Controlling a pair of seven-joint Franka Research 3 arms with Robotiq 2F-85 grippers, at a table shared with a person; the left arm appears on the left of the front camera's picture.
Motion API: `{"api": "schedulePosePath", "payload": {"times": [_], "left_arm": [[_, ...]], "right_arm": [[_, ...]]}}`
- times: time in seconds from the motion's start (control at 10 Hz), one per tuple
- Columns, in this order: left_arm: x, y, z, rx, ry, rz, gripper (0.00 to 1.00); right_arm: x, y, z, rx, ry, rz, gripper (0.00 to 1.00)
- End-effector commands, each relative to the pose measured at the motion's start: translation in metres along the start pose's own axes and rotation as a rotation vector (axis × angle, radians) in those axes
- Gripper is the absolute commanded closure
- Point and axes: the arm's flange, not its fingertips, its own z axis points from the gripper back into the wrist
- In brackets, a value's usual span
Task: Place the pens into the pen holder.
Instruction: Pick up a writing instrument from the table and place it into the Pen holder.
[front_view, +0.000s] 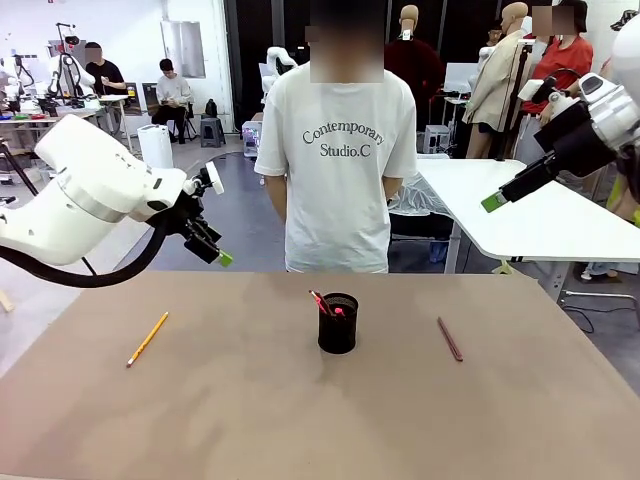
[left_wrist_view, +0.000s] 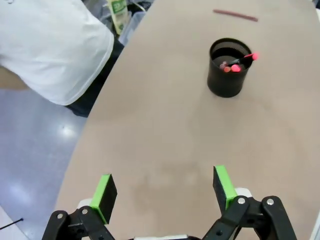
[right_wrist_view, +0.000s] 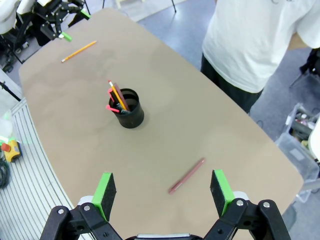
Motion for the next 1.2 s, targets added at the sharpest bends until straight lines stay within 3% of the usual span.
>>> {"api": "schedulePosePath", "payload": {"times": [0.0, 0.5, 0.6, 1.1], "left_arm": [[-0.005, 0.002, 0.000, 0.017, -0.008, -0.004, 0.00], [-0.001, 0.001, -0.001, 0.008, 0.001, 0.002, 0.00], [-0.005, 0.008, 0.000, 0.127, 0.185, 0.082, 0.00], [-0.032, 0.041, 0.001, 0.284, 0.484, 0.265, 0.00]], "right_arm": [[0.000, -0.001, 0.000, 0.014, -0.020, 0.000, 0.00], [0.000, -0.001, 0.000, 0.014, -0.020, 0.000, 0.00], [0.000, -0.001, 0.000, 0.014, -0.020, 0.000, 0.00], [0.000, -0.001, 0.000, 0.014, -0.020, 0.000, 0.00]]}}
